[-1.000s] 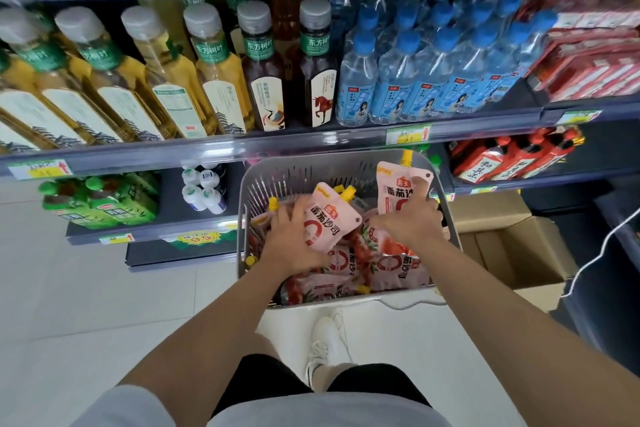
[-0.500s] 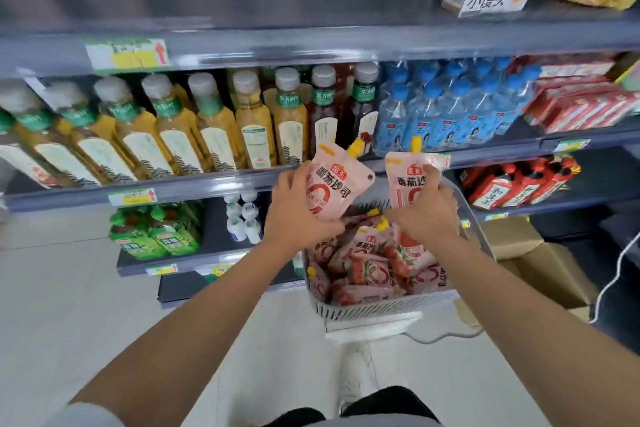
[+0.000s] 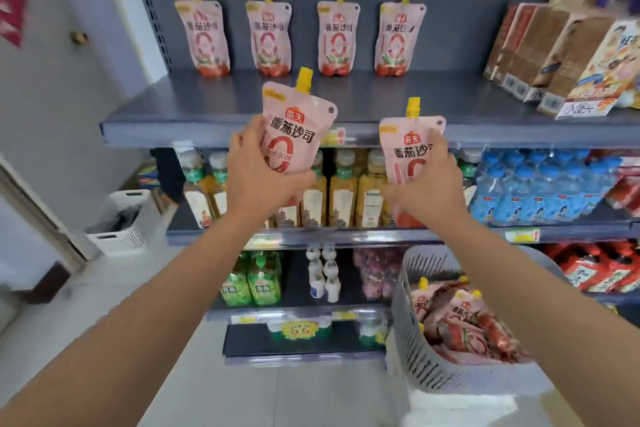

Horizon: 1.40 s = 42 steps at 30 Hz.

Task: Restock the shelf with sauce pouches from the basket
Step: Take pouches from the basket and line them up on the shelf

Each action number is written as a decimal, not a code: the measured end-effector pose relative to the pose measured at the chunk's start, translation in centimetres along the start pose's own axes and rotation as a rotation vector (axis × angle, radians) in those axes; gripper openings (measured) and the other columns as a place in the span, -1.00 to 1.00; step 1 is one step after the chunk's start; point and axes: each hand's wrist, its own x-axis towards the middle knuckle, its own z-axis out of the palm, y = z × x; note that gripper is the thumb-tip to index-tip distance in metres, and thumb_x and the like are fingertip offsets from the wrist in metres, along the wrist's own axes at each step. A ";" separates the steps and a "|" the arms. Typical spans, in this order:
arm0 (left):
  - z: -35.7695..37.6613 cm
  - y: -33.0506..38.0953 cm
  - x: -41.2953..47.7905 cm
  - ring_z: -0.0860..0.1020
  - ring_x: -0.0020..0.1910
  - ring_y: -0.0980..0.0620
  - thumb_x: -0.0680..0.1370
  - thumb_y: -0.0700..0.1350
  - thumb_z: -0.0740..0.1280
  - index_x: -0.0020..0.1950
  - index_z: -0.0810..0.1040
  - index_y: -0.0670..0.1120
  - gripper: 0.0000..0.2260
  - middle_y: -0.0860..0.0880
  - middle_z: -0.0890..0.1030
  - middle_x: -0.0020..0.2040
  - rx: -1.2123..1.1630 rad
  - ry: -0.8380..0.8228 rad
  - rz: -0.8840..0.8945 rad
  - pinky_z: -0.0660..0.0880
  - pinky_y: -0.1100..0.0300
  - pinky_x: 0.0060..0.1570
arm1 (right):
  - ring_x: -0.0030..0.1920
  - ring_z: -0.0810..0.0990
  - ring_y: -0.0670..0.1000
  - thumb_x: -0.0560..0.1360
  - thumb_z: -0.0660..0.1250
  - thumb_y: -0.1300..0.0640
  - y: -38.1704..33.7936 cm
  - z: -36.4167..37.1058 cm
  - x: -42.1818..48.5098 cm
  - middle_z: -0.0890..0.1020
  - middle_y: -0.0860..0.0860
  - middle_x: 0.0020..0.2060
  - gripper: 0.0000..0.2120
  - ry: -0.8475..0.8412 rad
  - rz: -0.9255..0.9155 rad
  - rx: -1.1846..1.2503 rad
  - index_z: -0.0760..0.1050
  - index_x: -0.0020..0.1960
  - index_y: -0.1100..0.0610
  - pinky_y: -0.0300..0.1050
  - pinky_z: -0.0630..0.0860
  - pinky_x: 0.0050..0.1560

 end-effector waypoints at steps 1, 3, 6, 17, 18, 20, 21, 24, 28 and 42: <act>-1.3 0.0 1.4 0.41 0.16 0.08 0.16 0.04 0.57 0.43 0.25 0.06 -0.10 0.05 0.31 0.18 -0.019 0.038 0.005 0.41 0.21 0.11 | 0.25 0.42 0.19 0.12 0.56 -0.04 -1.7 0.1 0.8 0.43 0.12 0.26 0.14 0.005 -0.035 0.028 -0.01 0.53 0.06 0.17 0.43 0.25; -3.5 -0.1 4.2 0.41 0.15 0.10 0.18 0.02 0.58 0.44 0.24 0.03 -0.10 0.04 0.30 0.19 -0.040 0.108 0.011 0.39 0.26 0.10 | 0.25 0.41 0.18 0.13 0.57 -0.04 -5.0 0.3 2.6 0.43 0.10 0.25 0.13 0.020 -0.094 0.064 -0.01 0.52 0.02 0.19 0.43 0.25; -6.1 -0.2 8.8 0.41 0.17 0.09 0.18 0.05 0.56 0.45 0.24 0.03 -0.10 0.05 0.29 0.20 -0.029 0.207 -0.001 0.42 0.22 0.12 | 0.30 0.35 0.18 0.19 0.58 0.02 -9.2 1.0 5.9 0.39 0.10 0.30 0.11 0.064 -0.157 0.080 -0.03 0.53 0.00 0.20 0.38 0.29; -6.5 -5.8 24.8 0.41 0.20 -0.02 0.18 0.09 0.60 0.39 0.25 -0.02 -0.13 -0.03 0.33 0.25 0.118 0.328 -0.090 0.42 0.17 0.09 | 0.32 0.36 0.20 0.15 0.60 0.06 -17.4 8.0 19.3 0.35 0.14 0.33 0.17 0.074 -0.231 0.145 -0.07 0.54 0.01 0.24 0.42 0.25; -6.1 -6.5 25.8 0.40 0.21 -0.03 0.18 0.09 0.60 0.37 0.25 -0.03 -0.13 -0.04 0.34 0.25 0.130 0.334 -0.105 0.41 0.16 0.08 | 0.34 0.34 0.20 0.17 0.60 0.07 -17.6 8.6 20.1 0.34 0.14 0.34 0.17 0.073 -0.238 0.147 -0.08 0.55 0.02 0.24 0.40 0.27; -5.2 -7.9 27.5 0.40 0.22 -0.08 0.17 0.08 0.60 0.33 0.25 -0.08 -0.14 -0.07 0.35 0.24 0.151 0.346 -0.116 0.46 0.08 0.12 | 0.36 0.33 0.20 0.17 0.61 0.08 -18.1 9.7 21.6 0.35 0.14 0.35 0.17 0.087 -0.258 0.159 -0.07 0.55 0.05 0.23 0.37 0.31; -4.7 -8.5 28.2 0.40 0.22 -0.09 0.16 0.07 0.60 0.32 0.24 -0.10 -0.14 -0.08 0.35 0.23 0.160 0.350 -0.127 0.48 0.01 0.15 | 0.37 0.32 0.21 0.16 0.61 0.07 -18.2 10.1 22.1 0.34 0.14 0.37 0.18 0.093 -0.265 0.160 -0.07 0.55 0.06 0.23 0.34 0.33; -3.4 -10.4 30.0 0.40 0.22 -0.12 0.15 0.04 0.61 0.28 0.24 -0.14 -0.15 -0.10 0.35 0.21 0.159 0.348 -0.155 0.48 -0.08 0.17 | 0.41 0.24 0.21 0.18 0.60 0.08 -18.6 11.4 23.1 0.27 0.14 0.42 0.20 0.089 -0.266 0.159 -0.13 0.56 0.05 0.25 0.26 0.39; -2.4 -11.6 32.6 0.39 0.24 -0.11 0.13 0.06 0.61 0.27 0.23 -0.13 -0.14 -0.10 0.35 0.21 0.140 0.327 -0.180 0.48 -0.05 0.18 | 0.41 0.23 0.22 0.20 0.60 0.11 -19.3 12.9 23.4 0.27 0.15 0.40 0.20 0.087 -0.262 0.136 -0.16 0.56 0.02 0.24 0.28 0.37; -1.2 -13.1 36.5 0.30 0.25 -0.10 0.22 0.06 0.58 0.31 0.20 -0.16 -0.17 -0.10 0.28 0.25 0.146 0.223 -0.143 0.45 0.01 0.09 | 0.44 0.18 0.18 0.22 0.59 0.17 -22.1 17.4 21.5 0.22 0.13 0.43 0.22 0.071 -0.199 0.085 -0.22 0.56 0.00 0.20 0.28 0.38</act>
